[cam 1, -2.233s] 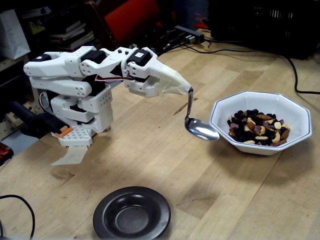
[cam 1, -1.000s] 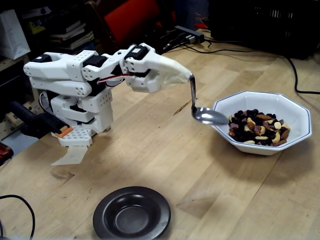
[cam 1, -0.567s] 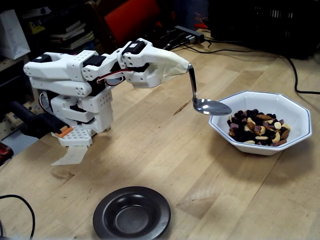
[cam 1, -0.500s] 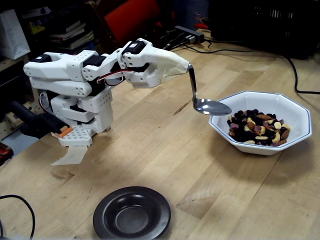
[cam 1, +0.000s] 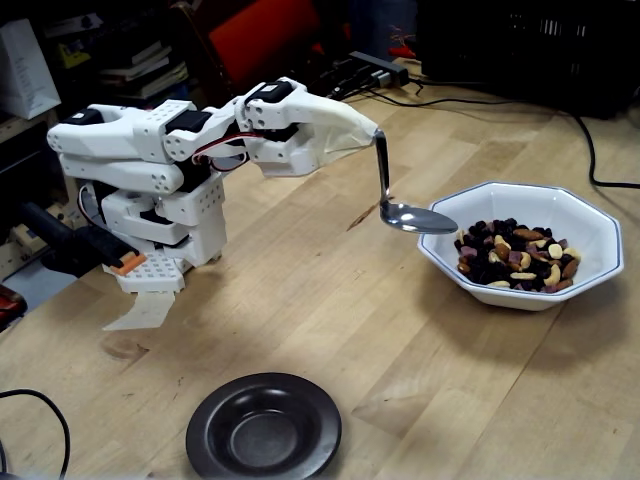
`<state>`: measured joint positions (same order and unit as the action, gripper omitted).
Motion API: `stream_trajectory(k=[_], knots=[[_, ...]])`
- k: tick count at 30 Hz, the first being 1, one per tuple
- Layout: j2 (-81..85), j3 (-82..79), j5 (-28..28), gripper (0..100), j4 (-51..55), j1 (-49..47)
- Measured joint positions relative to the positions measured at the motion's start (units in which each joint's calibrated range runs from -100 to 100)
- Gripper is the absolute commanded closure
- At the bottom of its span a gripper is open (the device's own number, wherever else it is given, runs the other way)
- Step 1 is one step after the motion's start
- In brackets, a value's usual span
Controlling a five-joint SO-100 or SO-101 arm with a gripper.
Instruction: Use spoon to transfer food from the white bowl to brown plate
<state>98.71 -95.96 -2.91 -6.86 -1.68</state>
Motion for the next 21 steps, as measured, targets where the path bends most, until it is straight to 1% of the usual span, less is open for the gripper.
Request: stream_trajectory(k=[8,21], knots=[[-2.2,5.2,0.7,96,0.0,0.0],[-25.6,23.4,1.0,96,0.0,-0.1]])
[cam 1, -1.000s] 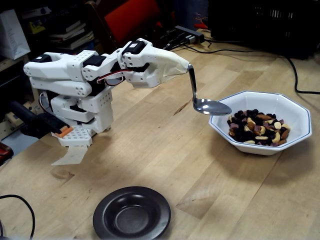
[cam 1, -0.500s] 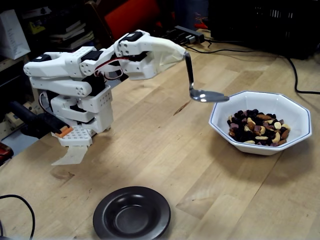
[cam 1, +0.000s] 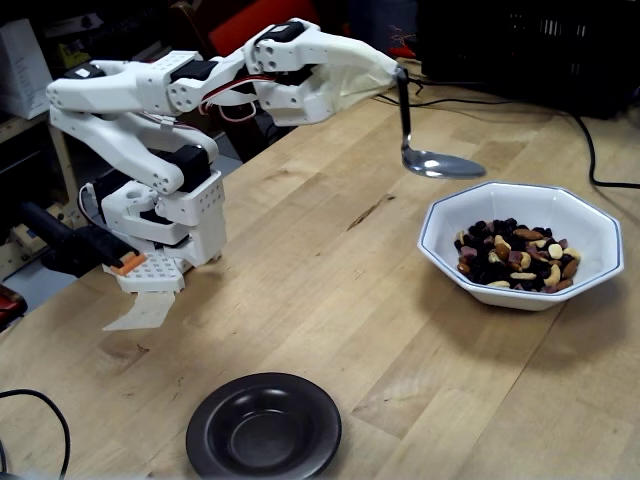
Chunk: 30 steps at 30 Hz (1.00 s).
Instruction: Use spoon to transfer food from the white bowl to brown plate
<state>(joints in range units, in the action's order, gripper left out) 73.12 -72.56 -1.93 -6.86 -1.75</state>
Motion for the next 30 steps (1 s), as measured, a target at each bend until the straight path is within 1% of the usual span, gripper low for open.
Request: stream_trajectory(k=[4,6,12,16,19,23,30], knots=[[-4.8,0.2,-0.2,96,-2.6,0.0],[-6.3,-1.2,-0.3,96,-6.0,0.0],[-7.0,-11.2,-0.5,96,-17.3,0.0],[-7.0,-18.6,-3.1,96,-21.8,0.0],[-7.0,-23.2,-5.4,96,-23.4,0.0],[-7.0,-24.7,-7.8,96,-23.8,0.0],[-7.0,-25.4,-9.6,96,-23.9,0.0]])
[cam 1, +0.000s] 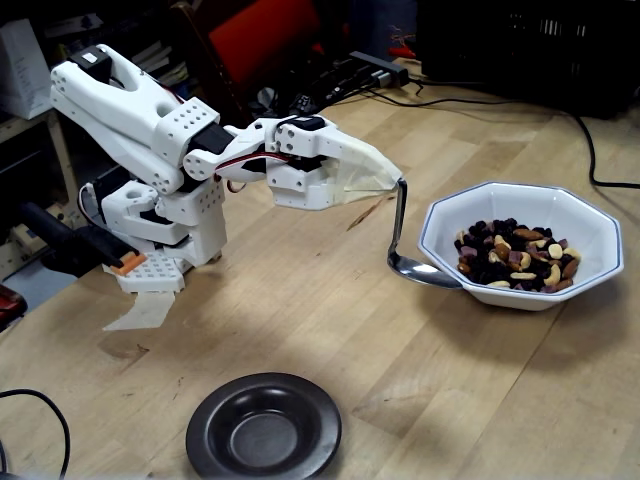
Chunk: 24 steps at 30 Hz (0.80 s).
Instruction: Use spoon to transfer food from the white bowl to brown plate
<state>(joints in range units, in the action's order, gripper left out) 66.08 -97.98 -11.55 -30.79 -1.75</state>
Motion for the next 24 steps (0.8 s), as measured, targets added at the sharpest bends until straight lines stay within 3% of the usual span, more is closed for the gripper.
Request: stream_trajectory(k=[9,24], knots=[[-1.4,2.4,0.0,96,0.0,-1.1],[-20.1,11.4,-0.3,96,-3.2,-6.6]])
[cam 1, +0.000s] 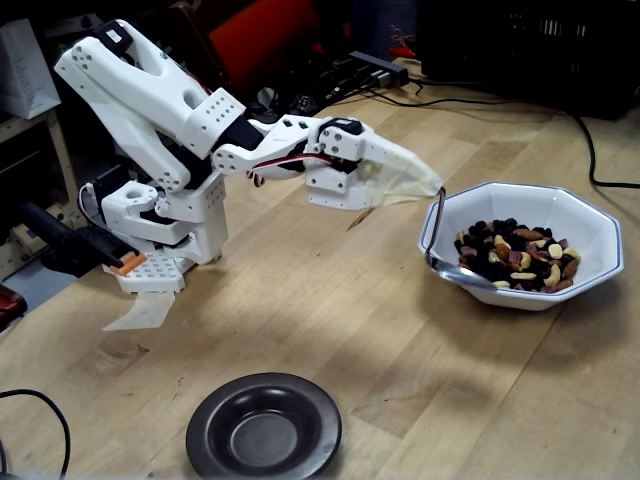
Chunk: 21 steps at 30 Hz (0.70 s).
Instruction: Use spoon to transfer food from the white bowl to brown plate
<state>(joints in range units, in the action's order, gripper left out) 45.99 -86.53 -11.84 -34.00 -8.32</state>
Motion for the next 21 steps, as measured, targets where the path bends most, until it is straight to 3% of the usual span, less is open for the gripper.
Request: stream_trajectory(k=[21], knots=[[-7.7,0.4,-0.2,96,-1.0,-2.6]])
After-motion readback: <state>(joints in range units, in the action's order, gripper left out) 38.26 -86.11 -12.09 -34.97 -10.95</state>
